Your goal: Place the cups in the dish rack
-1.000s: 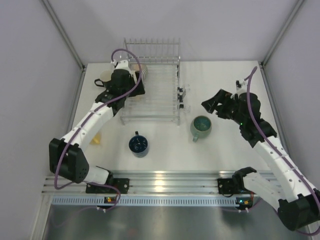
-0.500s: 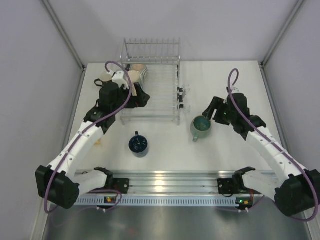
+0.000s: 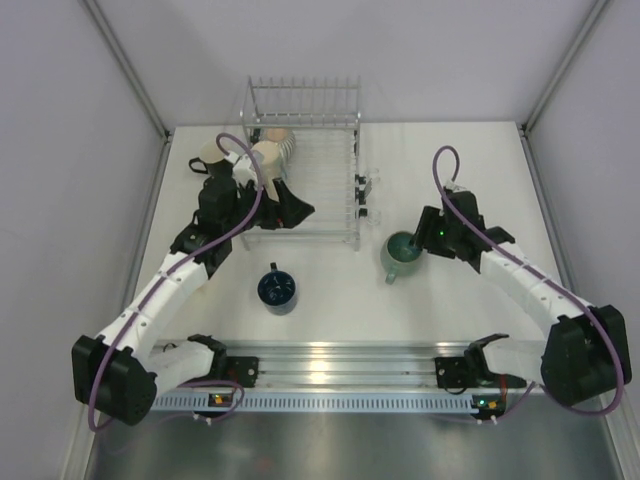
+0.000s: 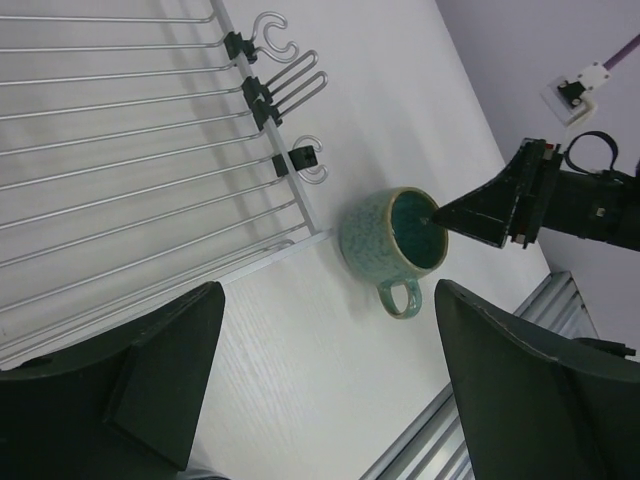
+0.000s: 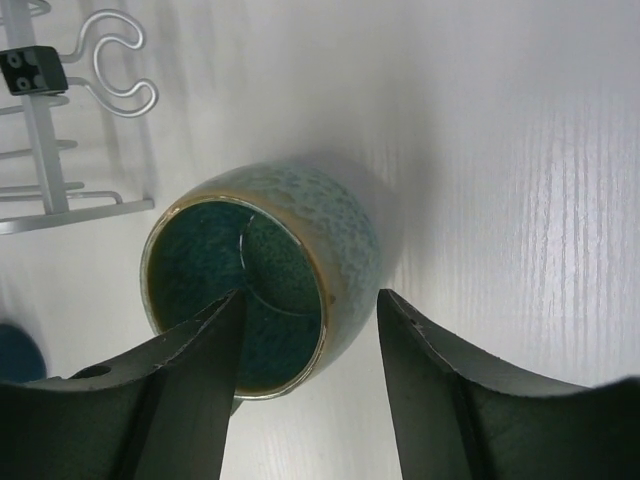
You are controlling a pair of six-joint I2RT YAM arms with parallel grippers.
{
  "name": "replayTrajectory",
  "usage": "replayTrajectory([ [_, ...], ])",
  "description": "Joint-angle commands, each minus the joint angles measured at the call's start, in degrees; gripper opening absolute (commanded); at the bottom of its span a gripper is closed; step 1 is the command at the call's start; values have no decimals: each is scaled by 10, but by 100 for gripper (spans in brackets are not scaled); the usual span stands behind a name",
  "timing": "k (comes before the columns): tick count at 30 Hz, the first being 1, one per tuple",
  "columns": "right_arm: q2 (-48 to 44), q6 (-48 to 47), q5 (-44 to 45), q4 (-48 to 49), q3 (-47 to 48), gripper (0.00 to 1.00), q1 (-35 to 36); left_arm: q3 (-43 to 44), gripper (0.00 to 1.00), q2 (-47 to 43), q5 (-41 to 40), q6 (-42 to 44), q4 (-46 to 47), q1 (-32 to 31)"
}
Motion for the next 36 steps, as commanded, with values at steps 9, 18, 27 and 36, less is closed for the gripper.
replayTrajectory([
  [9, 56, -6, 14, 39, -12, 34, 6, -31, 88, -28, 72, -34, 85, 0],
  [18, 62, -6, 19, 33, -3, 0, 7, -35, 84, -39, 114, -63, 124, 1],
  [27, 2, 13, -16, 52, 50, 0, 4, -33, 81, -21, 138, -80, 138, 0],
  [36, -118, 114, -32, 216, 25, 0, 0, -30, 79, 26, 210, -196, 257, 0],
])
